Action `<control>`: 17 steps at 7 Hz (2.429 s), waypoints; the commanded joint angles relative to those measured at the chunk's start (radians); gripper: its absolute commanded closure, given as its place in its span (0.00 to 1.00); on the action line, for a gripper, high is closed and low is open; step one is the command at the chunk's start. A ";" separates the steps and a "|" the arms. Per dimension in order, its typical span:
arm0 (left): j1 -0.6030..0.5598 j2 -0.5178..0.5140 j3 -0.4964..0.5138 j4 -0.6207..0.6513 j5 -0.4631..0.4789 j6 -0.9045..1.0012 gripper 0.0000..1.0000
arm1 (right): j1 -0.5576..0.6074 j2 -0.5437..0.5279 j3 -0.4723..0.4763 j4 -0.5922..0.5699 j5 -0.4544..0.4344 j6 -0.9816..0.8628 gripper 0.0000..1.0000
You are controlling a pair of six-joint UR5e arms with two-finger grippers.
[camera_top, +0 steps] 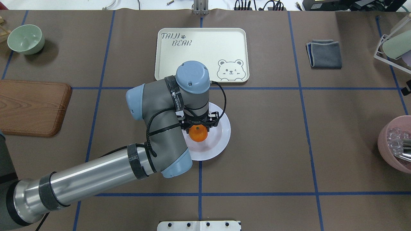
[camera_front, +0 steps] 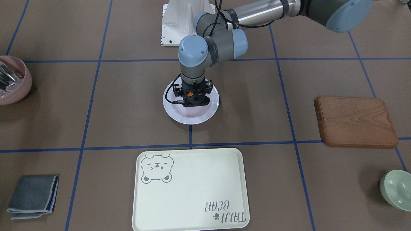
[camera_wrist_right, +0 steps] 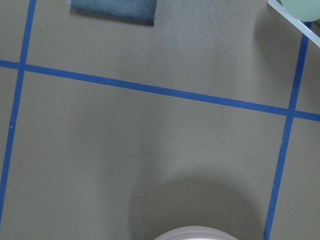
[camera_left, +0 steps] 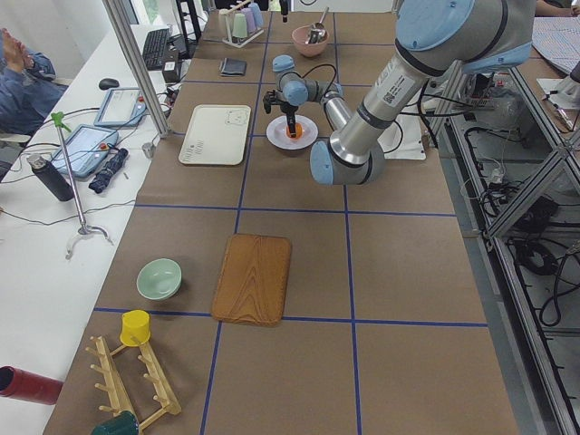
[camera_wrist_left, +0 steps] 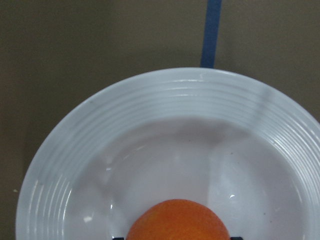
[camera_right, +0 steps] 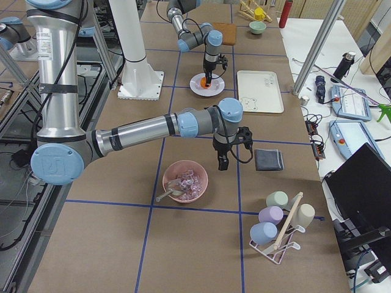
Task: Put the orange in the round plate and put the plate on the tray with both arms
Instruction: 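Carry the orange with the left gripper onto the white plate and release, then raise the left gripper away from the plate while the right gripper approaches the plate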
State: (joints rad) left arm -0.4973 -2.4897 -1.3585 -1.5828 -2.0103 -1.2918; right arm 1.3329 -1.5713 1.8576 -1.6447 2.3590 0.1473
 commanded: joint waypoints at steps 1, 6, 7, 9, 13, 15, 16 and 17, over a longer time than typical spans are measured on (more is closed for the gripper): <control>0.008 0.002 0.004 -0.011 0.004 0.003 0.02 | -0.029 0.026 -0.008 -0.001 0.046 0.008 0.00; -0.104 0.166 -0.261 -0.002 -0.034 0.047 0.02 | -0.157 0.224 -0.026 -0.003 0.284 0.347 0.00; -0.143 0.252 -0.362 0.001 -0.047 0.122 0.02 | -0.197 0.272 -0.053 -0.003 0.310 0.392 0.00; -0.193 0.337 -0.436 0.000 -0.044 0.166 0.02 | -0.306 0.327 -0.119 0.079 0.290 0.393 0.02; -0.322 0.417 -0.484 0.003 -0.042 0.189 0.02 | -0.368 0.378 -0.348 0.719 0.273 0.909 0.02; -0.352 0.437 -0.502 0.003 -0.036 0.189 0.02 | -0.394 0.378 -0.348 0.849 0.263 1.050 0.01; -0.360 0.440 -0.502 0.003 -0.032 0.189 0.02 | -0.468 0.363 -0.351 1.013 0.170 1.160 0.01; -0.375 0.440 -0.502 0.003 -0.031 0.190 0.02 | -0.548 0.344 -0.351 1.166 0.048 1.319 0.01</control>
State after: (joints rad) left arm -0.8570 -2.0514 -1.8598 -1.5801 -2.0434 -1.1026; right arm 0.8703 -1.2087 1.5076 -0.6558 2.5281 1.3011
